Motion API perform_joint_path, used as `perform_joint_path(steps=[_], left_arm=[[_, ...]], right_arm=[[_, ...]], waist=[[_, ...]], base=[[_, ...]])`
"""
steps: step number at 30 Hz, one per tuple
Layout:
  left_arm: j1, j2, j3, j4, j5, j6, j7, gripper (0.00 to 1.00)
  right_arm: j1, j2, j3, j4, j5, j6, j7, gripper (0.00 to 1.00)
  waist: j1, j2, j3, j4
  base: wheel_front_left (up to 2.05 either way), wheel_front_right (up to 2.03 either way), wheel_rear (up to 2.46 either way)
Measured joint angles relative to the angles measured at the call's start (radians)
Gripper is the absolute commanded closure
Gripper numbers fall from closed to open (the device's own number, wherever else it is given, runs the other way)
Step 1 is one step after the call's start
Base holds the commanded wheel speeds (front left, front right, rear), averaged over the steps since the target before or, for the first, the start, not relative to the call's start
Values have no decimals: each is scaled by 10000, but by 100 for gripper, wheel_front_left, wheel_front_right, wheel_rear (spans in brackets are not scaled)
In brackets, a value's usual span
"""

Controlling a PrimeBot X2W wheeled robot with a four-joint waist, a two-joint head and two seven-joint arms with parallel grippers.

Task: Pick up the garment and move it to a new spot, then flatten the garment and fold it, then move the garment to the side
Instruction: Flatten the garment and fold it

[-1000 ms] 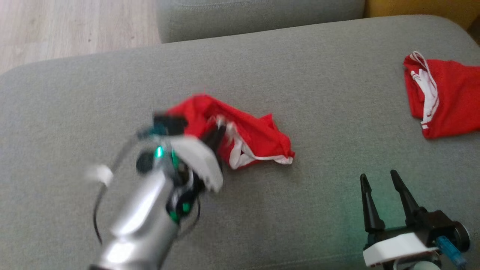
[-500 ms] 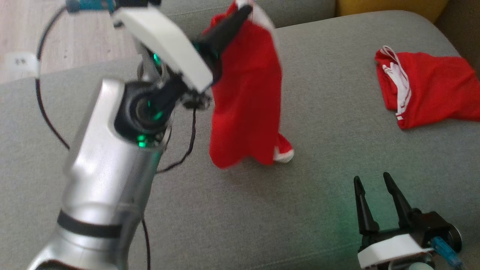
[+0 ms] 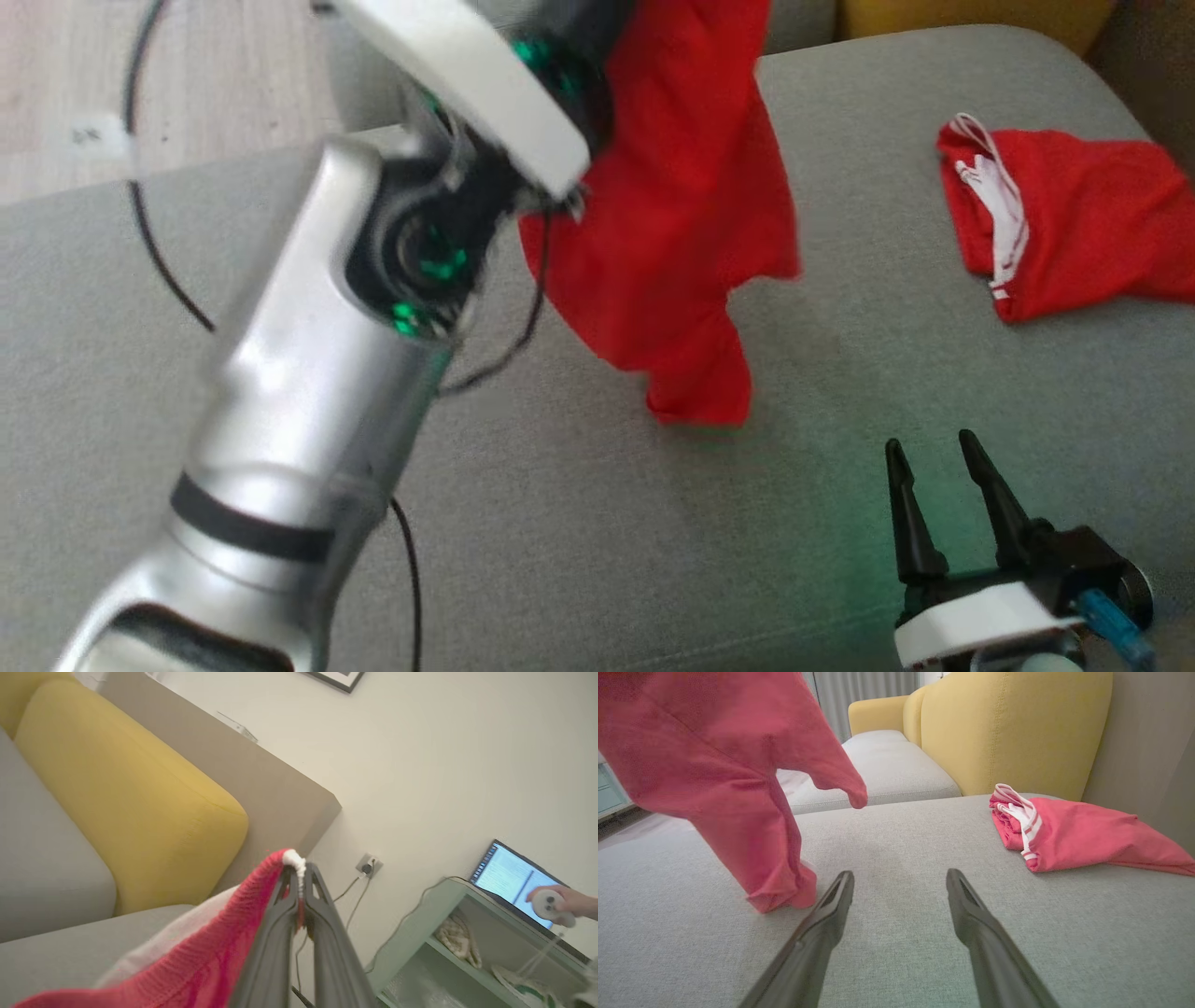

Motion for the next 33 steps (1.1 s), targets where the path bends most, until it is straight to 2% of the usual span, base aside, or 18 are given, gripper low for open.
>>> perform_joint_path(steps=[2, 7, 11, 13, 14, 15, 18, 20, 24, 28, 31, 32, 33], left_arm=[[544, 59, -188, -142, -222, -376, 132, 100], [2764, 677, -1367, -903, -591, -815, 819, 100], [4851, 1392, -2495, -1766, -1162, -918, 1586, 100], [5820, 2105, -2959, -1900, -1005, -882, 1850, 100], [6242, 2541, -3026, -1854, -723, -729, 1824, 100], [6242, 2541, -3026, -1854, -723, -729, 1824, 100], [7114, 3754, -2915, -1331, 226, -113, 1300, 100], [7459, 4207, -2725, -1112, 752, 332, 752, 100], [7723, 4414, -2013, -765, 1450, 1384, -535, 100], [7702, 4660, -1883, -278, 2915, 2673, -1605, 100], [7752, 4334, -1739, -142, 2901, 3070, -1987, 99], [7784, 4228, -1762, -134, 2911, 3070, -2046, 54], [7841, 4159, -1797, -136, 2911, 3087, -2054, 0]], right_arm=[[2, 0, -33, 0, -2, 0, 0, 0], [0, 0, -27, 4, -52, 0, 0, 0], [-2, 2, -13, 6, -65, 0, 0, 0], [-2, 0, -15, 8, -77, 0, 0, 0], [-2, 2, -19, 6, -77, 0, 0, 0], [-2, 2, -19, 6, -77, 0, 0, 0], [1, 2, -44, 6, -77, 0, 0, 0], [15, 2, -117, 6, -92, 0, 0, 0], [48, 2, -278, 27, -180, 0, 0, 0], [52, 2, -270, 88, -267, 0, 0, 0], [52, 2, -236, 109, -267, 0, 0, 0], [53, 2, -221, 125, -267, 0, 0, 0], [54, 2, -211, 128, -267, 0, 0, 0]], waist=[[0, 0, 37, 141], [0, 0, 97, 517], [0, 0, 102, 742], [0, 0, 97, 801], [0, 0, 102, 827], [0, 0, 102, 827], [0, 0, 95, 917], [0, 0, 77, 1005], [0, 0, 3, 1233], [0, 0, -177, 1416], [0, 0, -333, 1506], [0, 0, -387, 1521], [0, 0, -434, 1532]], base=[[0, 0, 0], [0, 0, 0], [0, 0, 0], [0, 0, 0], [0, 0, 0], [0, 0, 0], [0, 0, 0], [0, 0, 0], [0, 0, 0], [0, 0, 0], [0, 0, 0], [0, 0, 0], [0, 0, 0]])
